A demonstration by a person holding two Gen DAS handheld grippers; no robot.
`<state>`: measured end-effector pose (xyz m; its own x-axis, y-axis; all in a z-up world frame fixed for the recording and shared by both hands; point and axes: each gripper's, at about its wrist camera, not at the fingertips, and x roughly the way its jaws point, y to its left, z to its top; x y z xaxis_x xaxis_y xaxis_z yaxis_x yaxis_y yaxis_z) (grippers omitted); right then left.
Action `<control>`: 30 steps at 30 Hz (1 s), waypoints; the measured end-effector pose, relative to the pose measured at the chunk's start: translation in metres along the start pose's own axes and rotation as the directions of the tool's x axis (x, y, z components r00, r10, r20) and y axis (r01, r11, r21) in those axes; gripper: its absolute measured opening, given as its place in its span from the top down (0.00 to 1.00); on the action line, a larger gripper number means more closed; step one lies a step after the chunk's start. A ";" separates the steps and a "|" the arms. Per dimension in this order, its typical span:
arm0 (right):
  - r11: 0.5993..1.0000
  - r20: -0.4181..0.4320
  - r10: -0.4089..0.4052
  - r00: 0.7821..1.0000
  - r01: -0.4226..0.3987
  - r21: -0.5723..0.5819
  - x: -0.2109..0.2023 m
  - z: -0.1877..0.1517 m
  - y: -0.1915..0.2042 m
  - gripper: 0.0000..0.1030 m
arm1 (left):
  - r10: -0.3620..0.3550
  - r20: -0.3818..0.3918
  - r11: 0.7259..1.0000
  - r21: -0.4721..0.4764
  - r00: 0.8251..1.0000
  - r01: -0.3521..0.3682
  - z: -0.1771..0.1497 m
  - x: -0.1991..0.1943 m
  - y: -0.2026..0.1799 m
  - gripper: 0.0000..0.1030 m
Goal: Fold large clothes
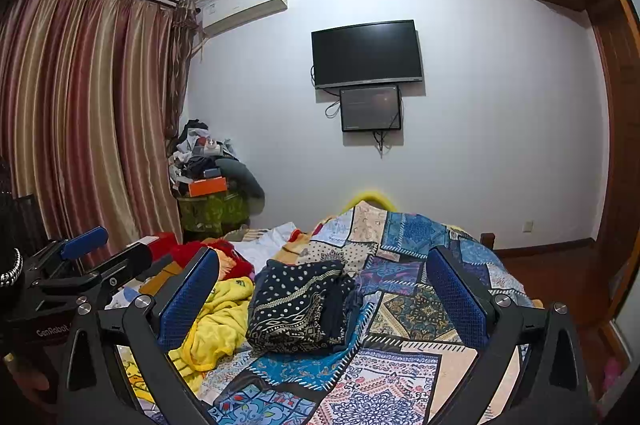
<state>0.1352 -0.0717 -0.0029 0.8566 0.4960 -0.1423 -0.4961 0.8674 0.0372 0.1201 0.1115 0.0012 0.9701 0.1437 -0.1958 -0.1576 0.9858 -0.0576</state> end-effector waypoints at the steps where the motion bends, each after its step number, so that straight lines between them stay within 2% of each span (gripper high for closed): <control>1: 1.000 -0.001 0.000 1.000 0.000 -0.001 0.000 0.000 0.000 0.00 | -0.003 0.000 1.000 0.002 1.000 0.003 0.000 0.000 0.000 0.01; 13: 1.000 0.001 -0.014 1.000 0.014 0.013 0.001 0.001 0.001 0.00 | -0.044 -0.015 0.999 0.006 0.999 0.044 -0.001 0.003 0.000 0.01; 30: 0.999 0.001 -0.039 0.999 0.039 0.005 0.003 0.001 0.009 0.00 | -0.056 -0.034 0.998 -0.008 0.998 0.055 -0.005 0.007 0.002 0.01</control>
<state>0.1340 -0.0627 -0.0021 0.8755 0.4615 -0.1429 -0.4614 0.8865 0.0361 0.1255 0.1140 -0.0055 0.9704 0.0855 -0.2259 -0.1051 0.9916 -0.0760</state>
